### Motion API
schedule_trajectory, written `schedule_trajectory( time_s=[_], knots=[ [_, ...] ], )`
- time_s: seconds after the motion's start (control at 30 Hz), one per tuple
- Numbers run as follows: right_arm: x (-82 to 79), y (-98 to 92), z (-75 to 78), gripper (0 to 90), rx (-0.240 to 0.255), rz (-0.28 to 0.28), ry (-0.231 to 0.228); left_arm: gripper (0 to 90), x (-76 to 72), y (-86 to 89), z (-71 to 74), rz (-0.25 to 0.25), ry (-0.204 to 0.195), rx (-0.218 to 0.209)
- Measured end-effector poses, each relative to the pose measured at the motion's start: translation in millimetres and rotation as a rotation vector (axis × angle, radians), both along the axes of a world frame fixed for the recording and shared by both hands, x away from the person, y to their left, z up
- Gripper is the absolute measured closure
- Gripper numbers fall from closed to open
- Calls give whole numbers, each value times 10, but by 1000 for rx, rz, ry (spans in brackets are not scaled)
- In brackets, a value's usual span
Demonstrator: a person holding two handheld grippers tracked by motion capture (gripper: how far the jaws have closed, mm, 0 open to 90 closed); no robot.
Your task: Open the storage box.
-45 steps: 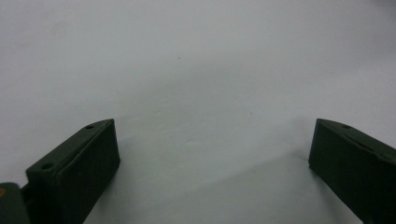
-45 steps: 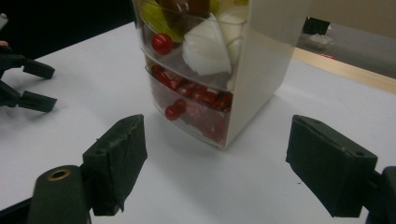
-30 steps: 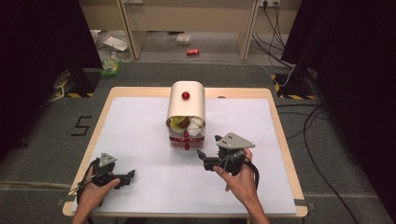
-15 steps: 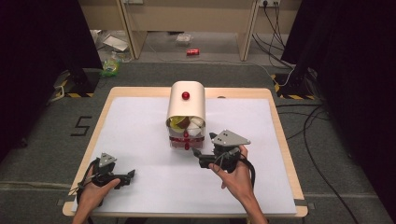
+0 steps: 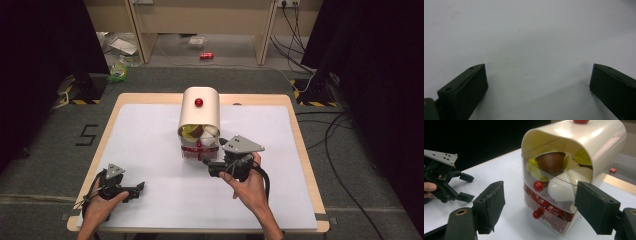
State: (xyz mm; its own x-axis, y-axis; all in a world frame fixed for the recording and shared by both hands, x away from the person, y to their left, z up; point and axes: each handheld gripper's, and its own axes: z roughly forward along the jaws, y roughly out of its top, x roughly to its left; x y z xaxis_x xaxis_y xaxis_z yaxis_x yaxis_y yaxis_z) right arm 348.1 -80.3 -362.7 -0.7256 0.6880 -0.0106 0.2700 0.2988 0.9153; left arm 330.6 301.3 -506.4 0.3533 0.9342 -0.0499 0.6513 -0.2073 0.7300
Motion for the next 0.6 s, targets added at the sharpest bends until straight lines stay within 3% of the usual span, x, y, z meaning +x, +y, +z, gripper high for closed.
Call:
schedule_trajectory(
  time_s=[0.6],
  knots=[
    [95,133,4,269,10,23,-34,9,0,0,0,-1,1,-1]
  ],
)
